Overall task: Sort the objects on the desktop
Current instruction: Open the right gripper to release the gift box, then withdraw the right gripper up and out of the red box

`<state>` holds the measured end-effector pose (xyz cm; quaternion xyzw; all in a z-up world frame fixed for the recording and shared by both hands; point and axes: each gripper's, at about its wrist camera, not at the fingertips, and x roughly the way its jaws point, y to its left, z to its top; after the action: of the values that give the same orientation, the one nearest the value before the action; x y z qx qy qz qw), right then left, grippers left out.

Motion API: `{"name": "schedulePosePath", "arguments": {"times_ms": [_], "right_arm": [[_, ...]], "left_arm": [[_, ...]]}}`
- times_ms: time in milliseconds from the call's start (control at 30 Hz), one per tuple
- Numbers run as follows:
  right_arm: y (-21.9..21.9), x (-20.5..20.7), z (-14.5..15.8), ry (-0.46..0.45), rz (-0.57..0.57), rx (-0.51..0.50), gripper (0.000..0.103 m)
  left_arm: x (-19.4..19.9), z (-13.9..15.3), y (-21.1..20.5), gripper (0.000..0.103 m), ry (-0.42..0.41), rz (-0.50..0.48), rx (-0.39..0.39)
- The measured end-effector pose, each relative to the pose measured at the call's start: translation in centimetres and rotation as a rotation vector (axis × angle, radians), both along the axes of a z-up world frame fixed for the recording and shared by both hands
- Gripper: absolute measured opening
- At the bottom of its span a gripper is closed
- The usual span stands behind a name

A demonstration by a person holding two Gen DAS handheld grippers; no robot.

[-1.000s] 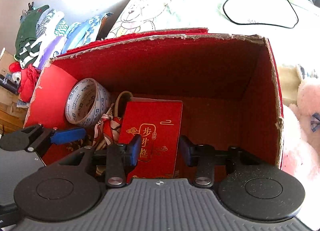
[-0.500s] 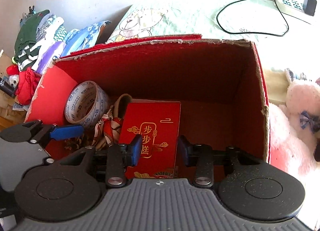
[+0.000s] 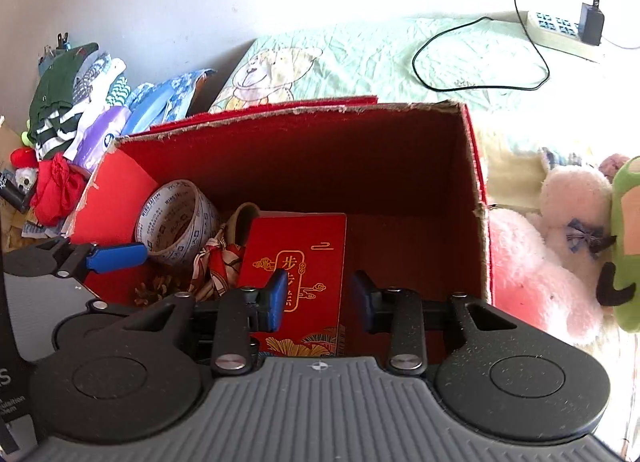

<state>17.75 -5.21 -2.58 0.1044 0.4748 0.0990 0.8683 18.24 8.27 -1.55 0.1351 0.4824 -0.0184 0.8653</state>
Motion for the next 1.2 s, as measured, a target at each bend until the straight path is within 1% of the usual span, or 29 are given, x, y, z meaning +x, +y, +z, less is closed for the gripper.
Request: {"name": "schedulePosePath", "arguments": {"times_ms": [200,633,1033,1200], "right_arm": [[-0.2,-0.8,0.5,-0.014,-0.011,0.005,0.038],[-0.9,-2.8,1.6,-0.038,-0.020,0.036,0.039],[-1.9,-5.4,2.8,-0.076,-0.011,0.052,0.039],[-2.6,-6.5,3.5,-0.101,-0.012,0.066,0.040]], "left_arm": [[-1.0,0.7,0.0,0.094,-0.030,0.007,0.022],[-3.3,2.5,0.5,0.095,-0.059,0.085,0.002],[-5.9,3.9,-0.7,0.098,-0.099,0.123,0.018],[-7.2,4.9,-1.7,0.099,-0.134,0.120,0.030]]}}
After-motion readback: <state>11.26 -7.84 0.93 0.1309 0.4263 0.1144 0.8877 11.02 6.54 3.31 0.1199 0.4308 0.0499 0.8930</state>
